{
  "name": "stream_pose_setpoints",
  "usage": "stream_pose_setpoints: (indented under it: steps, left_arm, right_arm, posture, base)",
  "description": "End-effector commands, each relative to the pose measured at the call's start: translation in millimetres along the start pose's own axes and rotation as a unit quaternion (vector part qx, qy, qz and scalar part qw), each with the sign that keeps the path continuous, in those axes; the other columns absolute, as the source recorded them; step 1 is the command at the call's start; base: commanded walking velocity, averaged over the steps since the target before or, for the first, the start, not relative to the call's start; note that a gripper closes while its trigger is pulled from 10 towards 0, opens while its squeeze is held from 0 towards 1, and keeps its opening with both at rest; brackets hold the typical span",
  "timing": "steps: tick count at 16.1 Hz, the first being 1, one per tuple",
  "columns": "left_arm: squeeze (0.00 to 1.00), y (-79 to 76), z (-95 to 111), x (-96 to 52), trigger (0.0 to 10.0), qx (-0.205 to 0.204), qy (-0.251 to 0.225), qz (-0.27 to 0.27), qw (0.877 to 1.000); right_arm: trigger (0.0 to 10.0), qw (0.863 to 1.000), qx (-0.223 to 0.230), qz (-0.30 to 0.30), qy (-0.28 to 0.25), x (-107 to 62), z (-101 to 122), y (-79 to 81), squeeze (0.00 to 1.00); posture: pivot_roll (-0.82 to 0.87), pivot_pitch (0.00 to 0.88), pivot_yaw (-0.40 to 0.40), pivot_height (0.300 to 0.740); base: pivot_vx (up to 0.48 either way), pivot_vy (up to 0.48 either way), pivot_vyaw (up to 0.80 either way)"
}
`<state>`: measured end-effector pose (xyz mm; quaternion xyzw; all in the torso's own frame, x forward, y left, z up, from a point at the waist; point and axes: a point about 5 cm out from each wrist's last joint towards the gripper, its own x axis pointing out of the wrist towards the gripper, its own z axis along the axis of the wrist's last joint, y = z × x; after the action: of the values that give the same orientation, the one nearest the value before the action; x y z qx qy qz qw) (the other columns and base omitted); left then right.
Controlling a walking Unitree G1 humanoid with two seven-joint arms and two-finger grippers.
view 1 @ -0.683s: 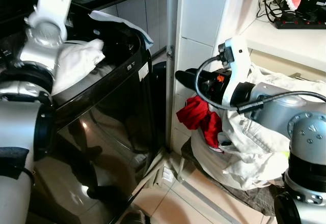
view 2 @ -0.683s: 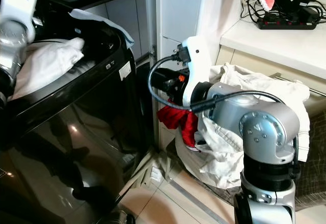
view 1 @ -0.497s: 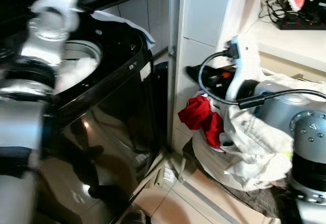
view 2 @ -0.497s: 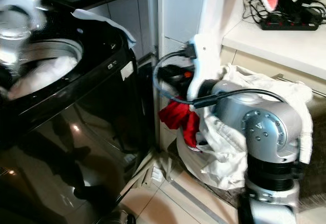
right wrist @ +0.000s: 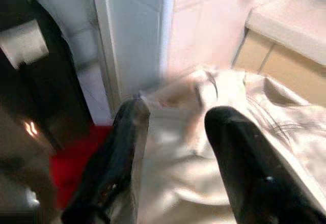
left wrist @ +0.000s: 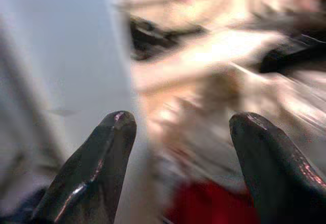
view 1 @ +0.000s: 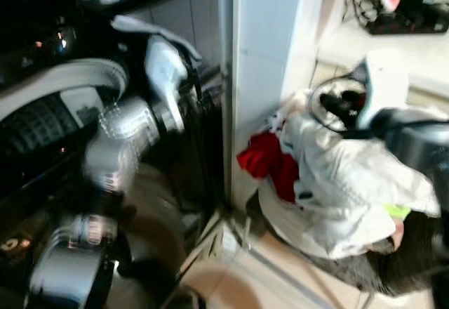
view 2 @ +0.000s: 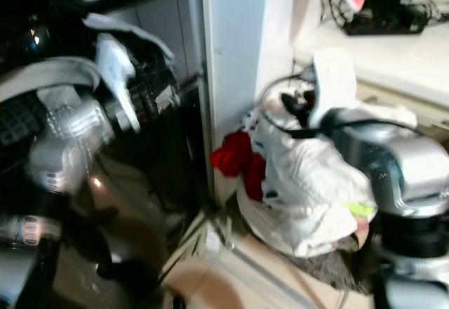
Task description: Clothes washing
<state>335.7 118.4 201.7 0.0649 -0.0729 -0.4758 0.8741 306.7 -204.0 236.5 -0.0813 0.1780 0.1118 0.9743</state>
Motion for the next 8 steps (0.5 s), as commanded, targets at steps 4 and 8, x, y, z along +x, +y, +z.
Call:
stream_pose_setpoints:
  steps: [4, 8]
  left_arm:
    - [0.00, -27.2, -6, 13.0, 10.0, 0.017, 0.006, -0.028, 0.999]
    - [0.00, -30.7, -2, 11.0, 10.0, 0.013, 0.022, -0.049, 0.998]
  right_arm:
    - [10.0, 0.998, -0.038, -0.031, 0.029, 11.6, -14, -25.2, 1.00]
    - [10.0, 0.999, -0.020, -0.030, -0.025, 27.6, -11, -38.7, 1.00]
  posture:
    - [-0.05, 0.000, 0.082, 0.740]
    - [-0.05, 0.000, 0.083, 0.740]
  base:
    - [0.000, 0.000, 0.00]
    - [0.000, 0.000, 0.00]
